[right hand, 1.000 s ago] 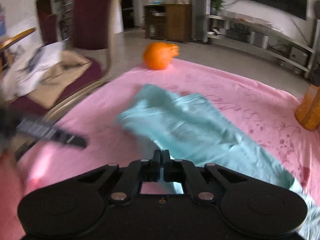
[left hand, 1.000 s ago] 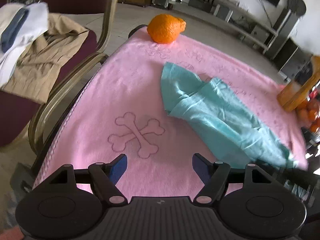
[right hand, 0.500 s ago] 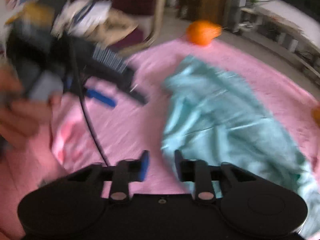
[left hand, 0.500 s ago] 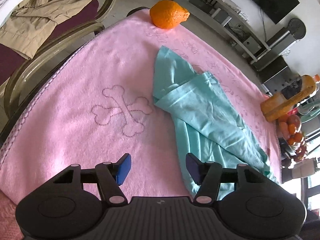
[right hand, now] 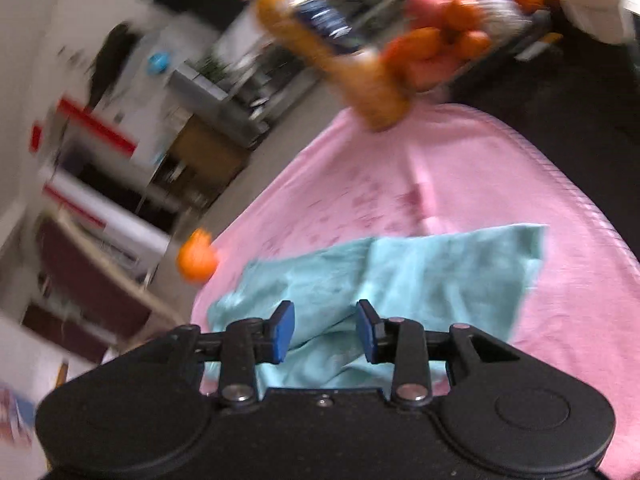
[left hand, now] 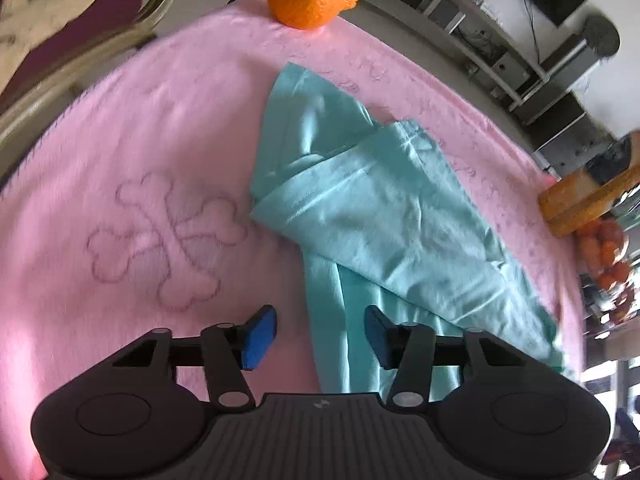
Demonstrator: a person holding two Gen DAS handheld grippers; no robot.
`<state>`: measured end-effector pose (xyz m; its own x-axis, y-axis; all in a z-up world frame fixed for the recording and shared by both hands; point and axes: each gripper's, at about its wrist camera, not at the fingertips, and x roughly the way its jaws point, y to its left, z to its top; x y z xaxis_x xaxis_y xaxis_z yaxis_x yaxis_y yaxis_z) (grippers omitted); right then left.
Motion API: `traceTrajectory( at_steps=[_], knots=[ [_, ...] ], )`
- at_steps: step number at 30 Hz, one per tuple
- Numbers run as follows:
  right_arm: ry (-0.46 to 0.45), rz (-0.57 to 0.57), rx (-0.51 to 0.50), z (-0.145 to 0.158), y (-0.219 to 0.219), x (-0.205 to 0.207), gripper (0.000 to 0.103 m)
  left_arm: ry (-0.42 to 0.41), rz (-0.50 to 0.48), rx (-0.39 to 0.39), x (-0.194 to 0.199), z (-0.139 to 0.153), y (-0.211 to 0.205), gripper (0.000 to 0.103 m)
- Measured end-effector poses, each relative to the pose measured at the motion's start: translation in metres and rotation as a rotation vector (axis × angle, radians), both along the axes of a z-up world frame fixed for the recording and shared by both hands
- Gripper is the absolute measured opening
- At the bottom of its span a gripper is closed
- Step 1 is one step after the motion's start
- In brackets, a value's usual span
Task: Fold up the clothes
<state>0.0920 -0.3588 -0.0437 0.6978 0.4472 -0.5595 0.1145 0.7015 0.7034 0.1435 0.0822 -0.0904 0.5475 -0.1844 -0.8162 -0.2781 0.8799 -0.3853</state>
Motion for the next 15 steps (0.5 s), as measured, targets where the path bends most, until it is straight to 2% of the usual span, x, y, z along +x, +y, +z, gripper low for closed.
traceTrajectory(
  at_steps=[2,4,6,8,9,11,13,15],
  knots=[
    [0.016,-0.053,-0.025,-0.003,-0.009,-0.004,0.034,-0.006,-0.011,0.034,0.005,-0.001,-0.007,0.037],
    [0.062,-0.099,-0.073,-0.009,-0.015,-0.005,0.034,-0.013,-0.021,0.067,0.010,-0.002,-0.013,0.025],
    [0.129,-0.145,-0.137,-0.017,-0.019,-0.003,0.034,-0.022,-0.049,0.092,0.013,-0.003,-0.022,0.000],
    [0.179,-0.167,-0.177,-0.024,-0.021,-0.001,0.034,-0.029,-0.073,0.102,0.011,-0.003,-0.029,0.000],
    [0.186,-0.151,-0.177,-0.027,-0.020,0.002,0.034,-0.043,-0.075,0.132,0.007,0.000,-0.031,0.000],
    [0.177,-0.080,-0.178,-0.029,-0.012,0.005,0.035,-0.077,-0.053,0.184,-0.002,0.010,-0.031,0.000],
    [0.156,-0.015,-0.251,-0.025,0.005,0.006,0.036,-0.112,-0.017,0.231,-0.013,0.022,-0.028,0.000],
    [0.172,-0.040,-0.324,-0.026,0.010,0.008,0.047,-0.126,0.018,0.245,-0.023,0.032,-0.022,0.000]
  ],
)
